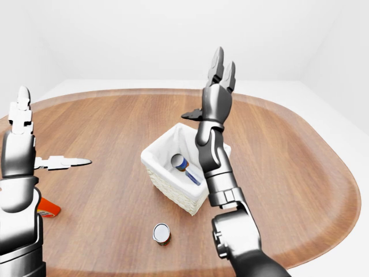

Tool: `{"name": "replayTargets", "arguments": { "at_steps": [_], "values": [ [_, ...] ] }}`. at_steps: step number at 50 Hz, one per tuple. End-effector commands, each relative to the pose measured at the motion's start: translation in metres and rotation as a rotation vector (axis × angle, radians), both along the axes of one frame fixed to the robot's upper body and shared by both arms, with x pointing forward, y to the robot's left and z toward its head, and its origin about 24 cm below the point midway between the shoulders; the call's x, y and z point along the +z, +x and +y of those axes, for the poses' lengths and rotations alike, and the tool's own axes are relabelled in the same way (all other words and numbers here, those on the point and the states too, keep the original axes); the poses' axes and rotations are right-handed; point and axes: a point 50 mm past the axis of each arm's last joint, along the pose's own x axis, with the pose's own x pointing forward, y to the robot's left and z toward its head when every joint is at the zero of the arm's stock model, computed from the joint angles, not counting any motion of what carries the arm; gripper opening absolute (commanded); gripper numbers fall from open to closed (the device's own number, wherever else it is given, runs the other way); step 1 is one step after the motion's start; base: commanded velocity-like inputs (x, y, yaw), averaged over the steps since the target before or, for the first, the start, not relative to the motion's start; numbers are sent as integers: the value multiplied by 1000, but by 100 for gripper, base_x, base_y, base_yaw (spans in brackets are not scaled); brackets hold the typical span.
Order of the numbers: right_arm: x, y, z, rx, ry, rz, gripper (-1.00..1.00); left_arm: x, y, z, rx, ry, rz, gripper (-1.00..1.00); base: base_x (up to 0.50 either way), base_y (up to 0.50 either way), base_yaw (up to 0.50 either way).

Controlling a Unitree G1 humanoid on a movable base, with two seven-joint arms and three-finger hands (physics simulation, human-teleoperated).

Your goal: Pick up the alphabet soup and the cream cheese box, and put them in the basket.

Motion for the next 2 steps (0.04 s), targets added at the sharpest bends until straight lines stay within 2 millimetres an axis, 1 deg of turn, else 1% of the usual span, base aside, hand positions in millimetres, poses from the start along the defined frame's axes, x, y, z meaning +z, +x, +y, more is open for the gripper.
{"name": "replayTargets", "arguments": {
  "at_steps": [1,2],
  "values": [
    [0,-10,-17,-31,91,-50,100,0,0,-1,-8,1,3,100,0,0,0],
    [-5,-13,-19,-31,110,-42,100,0,-1,-1,-13,-2,3,100,0,0,0]
  ]
}}
